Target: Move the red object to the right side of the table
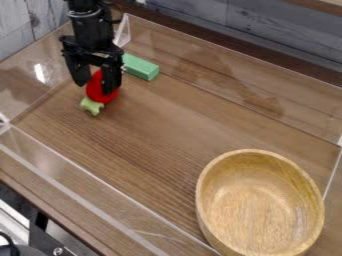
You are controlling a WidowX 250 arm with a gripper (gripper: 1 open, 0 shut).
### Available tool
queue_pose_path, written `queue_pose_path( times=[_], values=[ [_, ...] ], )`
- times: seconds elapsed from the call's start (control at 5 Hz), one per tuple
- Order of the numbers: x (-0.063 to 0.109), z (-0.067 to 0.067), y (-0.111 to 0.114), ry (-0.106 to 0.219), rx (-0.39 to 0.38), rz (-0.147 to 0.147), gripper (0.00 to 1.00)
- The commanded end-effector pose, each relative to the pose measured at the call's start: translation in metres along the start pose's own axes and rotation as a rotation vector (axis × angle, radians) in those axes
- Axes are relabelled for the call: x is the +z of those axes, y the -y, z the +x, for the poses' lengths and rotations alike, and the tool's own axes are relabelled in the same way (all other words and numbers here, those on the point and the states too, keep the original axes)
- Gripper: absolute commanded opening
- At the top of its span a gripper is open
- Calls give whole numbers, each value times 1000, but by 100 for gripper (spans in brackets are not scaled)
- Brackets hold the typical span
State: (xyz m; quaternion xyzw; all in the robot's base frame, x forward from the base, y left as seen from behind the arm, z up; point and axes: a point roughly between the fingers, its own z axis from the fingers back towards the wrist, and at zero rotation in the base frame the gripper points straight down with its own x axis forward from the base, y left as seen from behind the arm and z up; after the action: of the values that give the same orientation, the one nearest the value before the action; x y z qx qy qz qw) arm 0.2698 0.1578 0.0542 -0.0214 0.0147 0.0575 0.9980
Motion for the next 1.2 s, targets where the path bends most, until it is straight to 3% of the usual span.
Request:
queue_pose_path(
  times=[0.0, 0.6, 0.8, 1.0],
  values=[
    [15, 9, -8, 55, 12, 25, 100],
    [3, 14, -10, 42, 25, 33, 100],
    [-2, 15, -10, 34, 28, 36, 0],
    [4, 19, -4, 38, 23, 28, 0]
  ],
)
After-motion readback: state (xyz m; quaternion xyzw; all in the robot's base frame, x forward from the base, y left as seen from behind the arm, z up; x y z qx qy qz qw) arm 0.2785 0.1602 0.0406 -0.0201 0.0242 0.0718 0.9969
